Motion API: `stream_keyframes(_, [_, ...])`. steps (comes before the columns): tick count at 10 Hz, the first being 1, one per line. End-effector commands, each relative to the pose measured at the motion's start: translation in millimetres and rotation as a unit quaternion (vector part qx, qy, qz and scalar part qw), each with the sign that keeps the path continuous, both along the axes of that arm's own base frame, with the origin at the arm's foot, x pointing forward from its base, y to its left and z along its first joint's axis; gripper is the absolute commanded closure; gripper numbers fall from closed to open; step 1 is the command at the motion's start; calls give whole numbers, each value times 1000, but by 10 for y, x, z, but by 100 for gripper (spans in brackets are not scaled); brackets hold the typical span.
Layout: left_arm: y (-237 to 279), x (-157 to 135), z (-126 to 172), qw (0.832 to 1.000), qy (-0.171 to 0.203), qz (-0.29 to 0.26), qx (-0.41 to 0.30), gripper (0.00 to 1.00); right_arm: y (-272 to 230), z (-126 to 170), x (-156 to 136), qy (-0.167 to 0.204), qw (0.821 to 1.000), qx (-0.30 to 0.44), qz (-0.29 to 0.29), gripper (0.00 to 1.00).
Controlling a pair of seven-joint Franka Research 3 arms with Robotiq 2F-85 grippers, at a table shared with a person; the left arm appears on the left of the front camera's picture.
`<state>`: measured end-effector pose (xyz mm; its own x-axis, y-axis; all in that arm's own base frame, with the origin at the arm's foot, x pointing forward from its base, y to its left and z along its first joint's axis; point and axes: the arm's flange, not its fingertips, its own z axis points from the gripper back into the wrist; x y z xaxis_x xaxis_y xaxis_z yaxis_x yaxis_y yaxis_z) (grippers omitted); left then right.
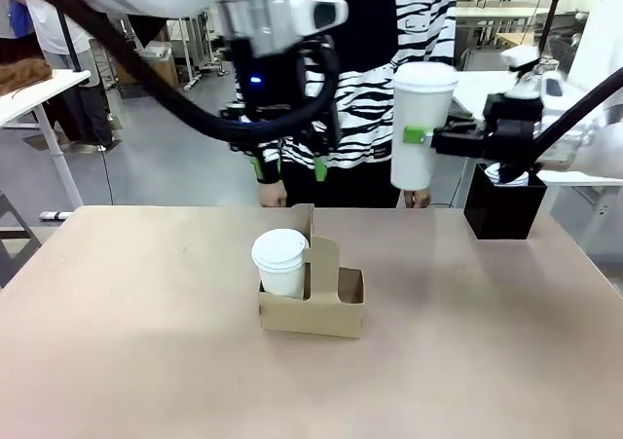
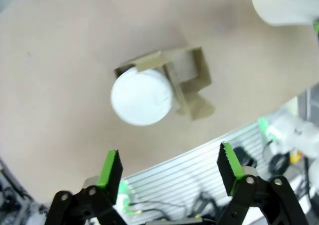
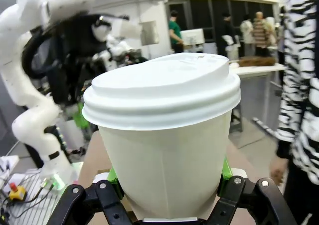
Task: Pour a drink into a cup and package it in a carrier.
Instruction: Insert the held 600 ml Paper Cup into the Cup Carrier.
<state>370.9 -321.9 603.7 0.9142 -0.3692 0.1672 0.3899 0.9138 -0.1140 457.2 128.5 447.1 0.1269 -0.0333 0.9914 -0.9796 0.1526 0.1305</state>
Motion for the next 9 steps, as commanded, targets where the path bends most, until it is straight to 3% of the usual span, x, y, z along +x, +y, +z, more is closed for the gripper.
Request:
stream_keyframes(1, [700,-85,-87,995,-28,-95,5,0,150,-85,51,-29,998,-3,56,20])
stream_keyframes(4, [1262,-140,-254,982,-53,-181,14,0,397,-325,-148,-49,989,21,137,20])
stream_keyframes(6, [1498,19,-449,966,-69,-247,23,0,503,-537,-178,-68,985,16,156,20])
stream_keyframes(8, [1612,163,-604,958,-96,-271,5,0,511,-601,-169,-70,987,8,144,20])
stream_keyframes(9, [1635,223,-649,964,-88,-249,5,0,519,-565,-212,-55,987,14,148,20])
